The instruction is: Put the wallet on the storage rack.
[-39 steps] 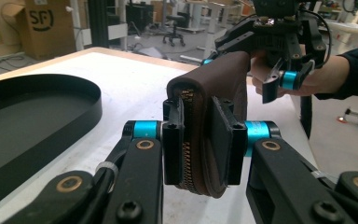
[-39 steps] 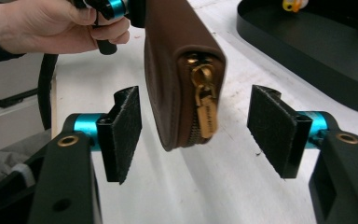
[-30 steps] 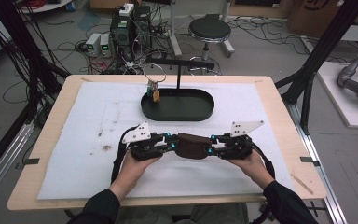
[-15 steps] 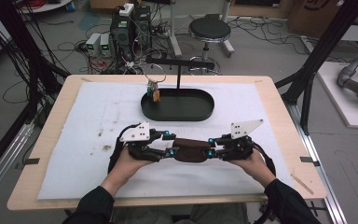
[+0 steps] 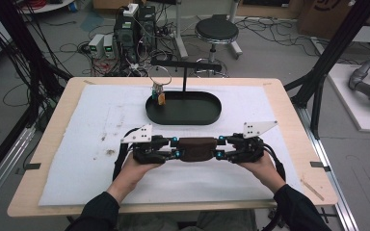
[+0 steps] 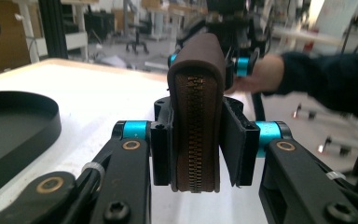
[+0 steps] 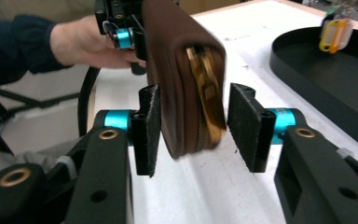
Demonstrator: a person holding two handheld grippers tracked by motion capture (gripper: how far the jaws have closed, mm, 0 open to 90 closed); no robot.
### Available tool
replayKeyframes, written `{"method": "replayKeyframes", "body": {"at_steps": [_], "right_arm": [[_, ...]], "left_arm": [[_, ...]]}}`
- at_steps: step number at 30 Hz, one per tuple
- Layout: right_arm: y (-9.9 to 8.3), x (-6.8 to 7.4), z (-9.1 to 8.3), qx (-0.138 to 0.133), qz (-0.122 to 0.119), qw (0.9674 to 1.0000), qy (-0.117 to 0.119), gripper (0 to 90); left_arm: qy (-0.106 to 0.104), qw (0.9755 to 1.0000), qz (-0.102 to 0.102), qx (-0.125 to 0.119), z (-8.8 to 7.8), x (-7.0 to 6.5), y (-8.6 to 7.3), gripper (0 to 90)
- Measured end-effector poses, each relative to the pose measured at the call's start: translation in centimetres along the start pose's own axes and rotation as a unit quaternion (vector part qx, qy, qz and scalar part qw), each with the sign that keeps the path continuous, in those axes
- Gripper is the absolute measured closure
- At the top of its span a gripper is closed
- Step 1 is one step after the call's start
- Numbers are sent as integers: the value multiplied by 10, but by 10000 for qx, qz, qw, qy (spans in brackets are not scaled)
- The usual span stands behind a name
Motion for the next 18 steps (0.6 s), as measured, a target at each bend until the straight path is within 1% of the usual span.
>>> {"method": "replayKeyframes", "body": {"at_steps": [1,4,5,6,8,10,11,12,14,17,18], "right_arm": [[1,0,-1,-66,52,10000,1,546],[3,0,-2,-220,90,9997,1,526],[3,0,-1,-205,105,9997,25,525],[4,0,-1,-195,70,9998,-8,523],[5,2,2,-188,73,9998,40,529],[6,3,4,-194,44,9998,94,585],[6,5,4,-175,19,9998,112,594],[7,5,5,-179,-43,9998,78,617],[7,5,5,-188,-107,9997,88,659],[7,6,4,-148,-93,9998,132,690],[7,6,4,-153,-101,9997,151,701]], "left_arm": [[6,10000,33,-7,-1,0,0,670],[-43,9999,-18,-95,-1,0,1,671],[-73,9999,-5,-117,0,-1,1,671],[-72,9999,1,-122,0,-1,1,671],[-91,9999,17,-117,1,-2,2,671],[-111,9999,15,-123,1,-2,1,671],[-108,9999,25,-116,1,-2,2,671],[-110,9999,33,-110,0,-2,2,670],[-109,9999,14,-105,0,-2,2,666],[-77,9999,29,-65,0,-2,2,651],[-24,10000,-1,-59,0,-2,2,639]]}}
Point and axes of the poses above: each handheld gripper's, and its own axes: z roughly forward along the jaws, y roughly out of its top, x roughly to its left, the point moved 3 cm from there along z, roughly forward along the jaws
